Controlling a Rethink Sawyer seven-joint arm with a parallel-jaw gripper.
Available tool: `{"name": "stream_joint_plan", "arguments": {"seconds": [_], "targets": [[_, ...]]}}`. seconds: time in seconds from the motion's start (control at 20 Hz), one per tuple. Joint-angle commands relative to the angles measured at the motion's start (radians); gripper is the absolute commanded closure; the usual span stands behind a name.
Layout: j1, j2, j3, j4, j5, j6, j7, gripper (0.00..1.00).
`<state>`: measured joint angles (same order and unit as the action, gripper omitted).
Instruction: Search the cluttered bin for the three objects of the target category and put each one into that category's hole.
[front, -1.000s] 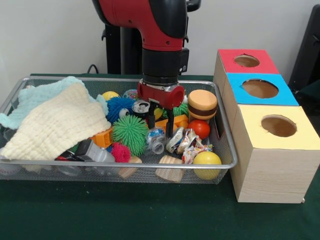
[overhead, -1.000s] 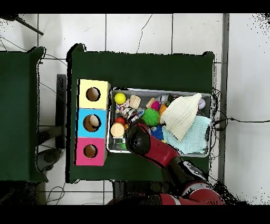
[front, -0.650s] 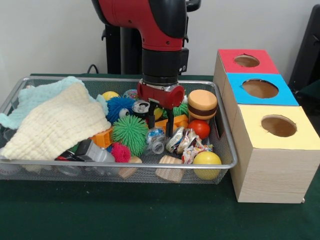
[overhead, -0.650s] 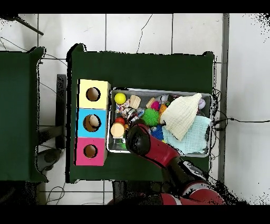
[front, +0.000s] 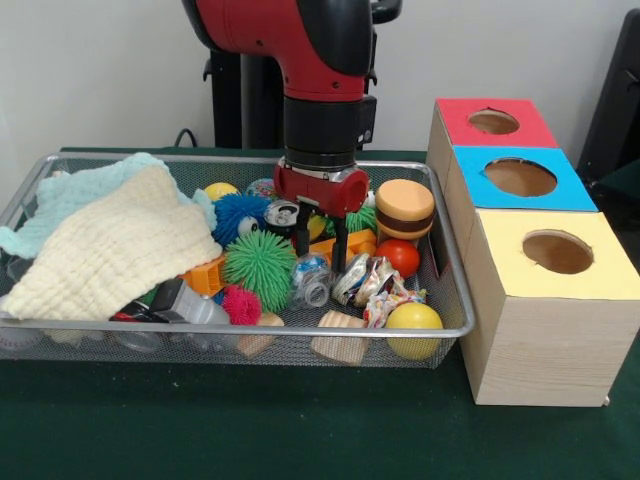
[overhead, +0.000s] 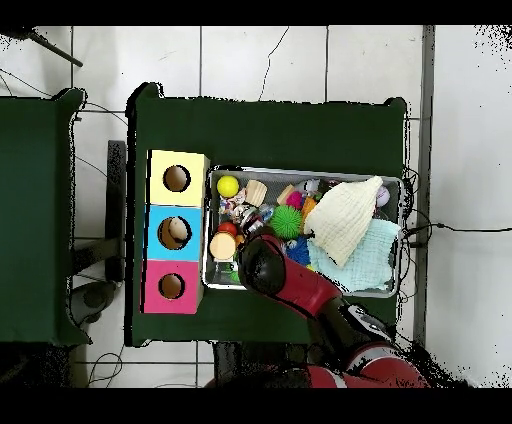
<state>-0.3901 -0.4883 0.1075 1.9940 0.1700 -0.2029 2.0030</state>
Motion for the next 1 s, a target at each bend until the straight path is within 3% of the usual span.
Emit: {"name": "stream_joint_plan", "arguments": {"seconds": [0.05,1.0], "targets": [[-0.036,0.031,0.042,-0.083,-0.022,0.004,0.136,0.0],[-0.052,0.032,0.05,-0.095,-0.054,-0.003,0.124,0.0]]}}
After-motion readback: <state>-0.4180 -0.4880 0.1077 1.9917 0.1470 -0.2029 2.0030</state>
